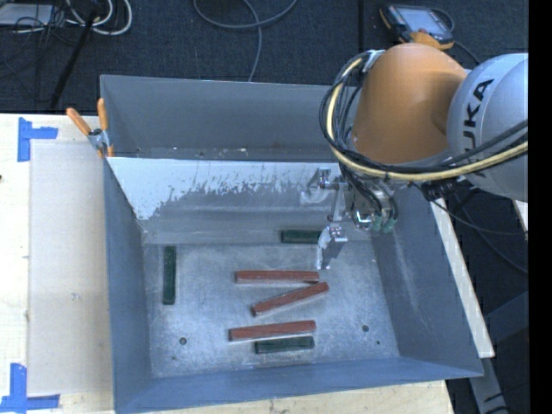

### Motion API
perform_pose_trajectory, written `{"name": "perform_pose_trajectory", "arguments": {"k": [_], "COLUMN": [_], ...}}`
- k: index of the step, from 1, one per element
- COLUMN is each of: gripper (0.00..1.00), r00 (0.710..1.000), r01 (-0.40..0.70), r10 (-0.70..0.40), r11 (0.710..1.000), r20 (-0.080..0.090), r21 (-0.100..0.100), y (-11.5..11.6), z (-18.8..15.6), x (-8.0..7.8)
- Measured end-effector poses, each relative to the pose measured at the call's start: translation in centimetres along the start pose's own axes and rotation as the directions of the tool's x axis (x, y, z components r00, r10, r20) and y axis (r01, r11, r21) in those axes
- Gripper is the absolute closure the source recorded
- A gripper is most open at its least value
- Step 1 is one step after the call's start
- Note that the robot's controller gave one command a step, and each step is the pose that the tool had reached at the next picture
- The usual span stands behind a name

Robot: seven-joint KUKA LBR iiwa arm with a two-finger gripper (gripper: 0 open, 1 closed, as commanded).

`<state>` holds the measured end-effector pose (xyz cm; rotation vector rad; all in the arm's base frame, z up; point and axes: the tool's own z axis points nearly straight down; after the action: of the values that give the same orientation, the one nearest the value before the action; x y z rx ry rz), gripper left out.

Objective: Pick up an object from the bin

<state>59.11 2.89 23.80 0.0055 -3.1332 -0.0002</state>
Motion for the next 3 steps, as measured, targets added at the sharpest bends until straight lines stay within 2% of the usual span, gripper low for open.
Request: {"name": "perform_pose_trajectory", "arguments": {"k": [1, 2, 3], "gripper": [0.0, 0.0, 0.0], "r00": [1.0, 0.998, 0.989], "r01": [-0.001, 0.059, 0.149], "r10": [0.001, -0.059, -0.149], "r11": [1.0, 0.998, 0.989], "r20": [0.008, 0.012, 0.011], "r21": [0.0, 0.001, 0.002], "y": [0.0, -1.6, -1.9], "z": [-0.5, 6.5, 14.7], "x": [-0.1, 0.2, 1.6]}}
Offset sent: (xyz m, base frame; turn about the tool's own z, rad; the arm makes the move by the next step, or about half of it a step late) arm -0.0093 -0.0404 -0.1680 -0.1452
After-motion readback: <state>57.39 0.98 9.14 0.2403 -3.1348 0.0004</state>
